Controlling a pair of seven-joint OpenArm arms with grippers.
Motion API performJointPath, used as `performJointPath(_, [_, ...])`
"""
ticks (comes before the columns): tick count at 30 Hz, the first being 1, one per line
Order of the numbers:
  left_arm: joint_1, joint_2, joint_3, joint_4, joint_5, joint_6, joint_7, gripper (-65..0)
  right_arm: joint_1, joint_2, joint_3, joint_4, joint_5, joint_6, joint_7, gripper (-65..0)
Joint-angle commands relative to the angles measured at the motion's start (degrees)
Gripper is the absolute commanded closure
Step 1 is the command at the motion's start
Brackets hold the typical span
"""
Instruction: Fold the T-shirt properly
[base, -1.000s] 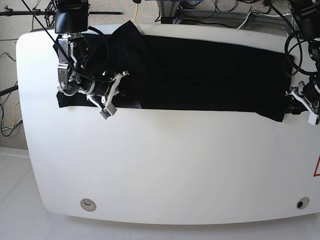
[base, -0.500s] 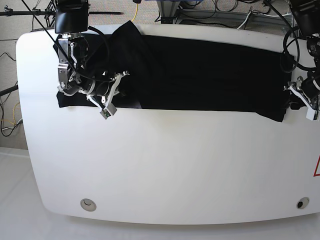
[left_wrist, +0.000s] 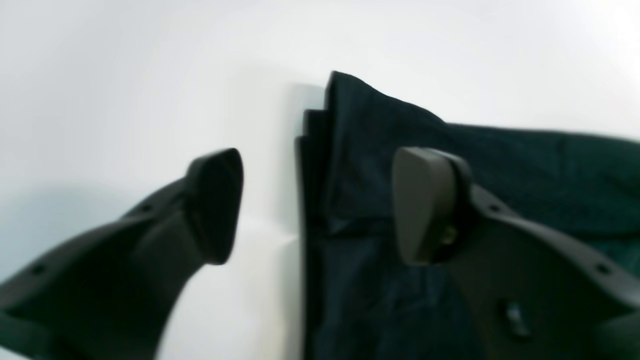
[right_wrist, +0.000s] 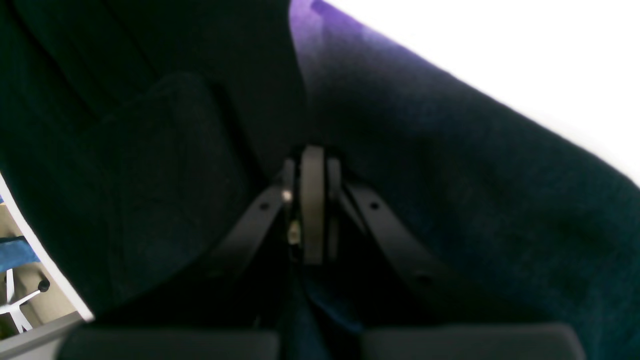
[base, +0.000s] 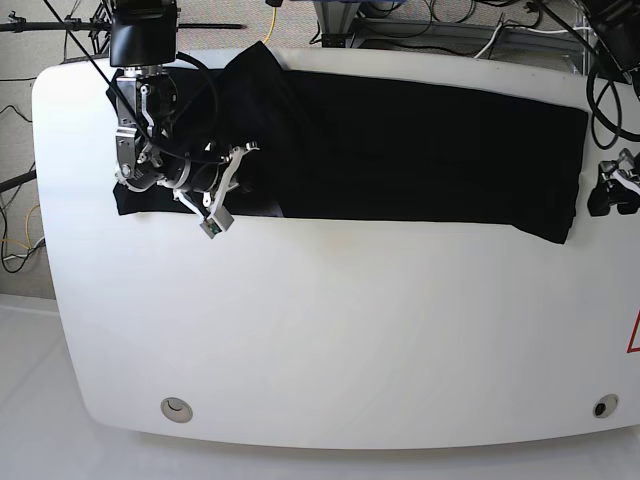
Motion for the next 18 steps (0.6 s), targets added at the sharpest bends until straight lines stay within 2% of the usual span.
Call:
performJointPath(1, [-1.17,-1.43,-0.27,-1.2,-0.85,-0.3,1.26,-35.1,0.32,0.33,0.03,0.73,-0.98,-0.17,-0.92,0.0])
performJointPath(5, [-1.71,-2.72,-0.04,-4.89,1.59,-0.3,1.42,-33.2,0.28,0.3,0.05,0.73,-1.08,-0.19,-0.76,0.0])
performJointPath(13, [-3.48,-4.96,7.49,-14.88,9.15,-0.3,-10.92,-35.7,0.31,0.33,0.02,0.66,-0.98,-0.24,-0.69,0.0])
performJointPath(18, [-4.43,-5.28,12.24,-16.99,11.71,-0.3,-13.47,-35.9,0.37,0.38,0.15,0.77,-1.18,-0.34,-0.72,0.0])
